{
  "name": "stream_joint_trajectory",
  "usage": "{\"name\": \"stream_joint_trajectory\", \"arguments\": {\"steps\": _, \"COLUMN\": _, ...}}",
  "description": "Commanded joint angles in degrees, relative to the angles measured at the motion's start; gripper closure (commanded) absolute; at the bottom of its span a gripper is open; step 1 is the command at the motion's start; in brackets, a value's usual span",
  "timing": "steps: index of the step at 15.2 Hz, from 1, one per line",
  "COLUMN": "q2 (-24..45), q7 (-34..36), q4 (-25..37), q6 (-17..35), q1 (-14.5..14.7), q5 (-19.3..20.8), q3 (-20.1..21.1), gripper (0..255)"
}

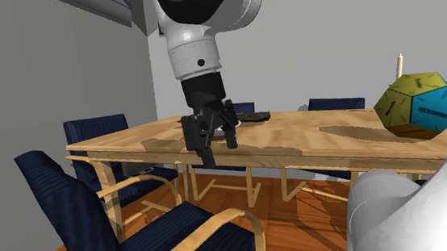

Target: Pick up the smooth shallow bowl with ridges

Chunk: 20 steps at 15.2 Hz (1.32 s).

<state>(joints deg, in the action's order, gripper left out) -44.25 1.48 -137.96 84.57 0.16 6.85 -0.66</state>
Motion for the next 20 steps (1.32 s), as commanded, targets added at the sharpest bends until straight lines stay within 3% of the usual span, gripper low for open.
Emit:
{"name": "stream_joint_trajectory", "arguments": {"steps": 1, "q2": 0.00, "q7": 0.00, "q4": 0.00, "q6": 0.00, "q1": 0.00, "q5": 0.00, "q3": 0.00, "gripper": 0}}
{"name": "stream_joint_trajectory", "arguments": {"steps": 11, "q2": 14.42, "q7": -17.73, "q4": 12.58, "q6": 4.64, "q1": -1.32, "q5": 6.40, "q3": -11.92, "gripper": 0}}
{"name": "stream_joint_trajectory", "arguments": {"steps": 20, "q2": 32.09, "q7": -34.51, "q4": 30.29, "q6": 6.73, "q1": -1.53, "q5": 4.68, "q3": -21.02, "gripper": 0}}
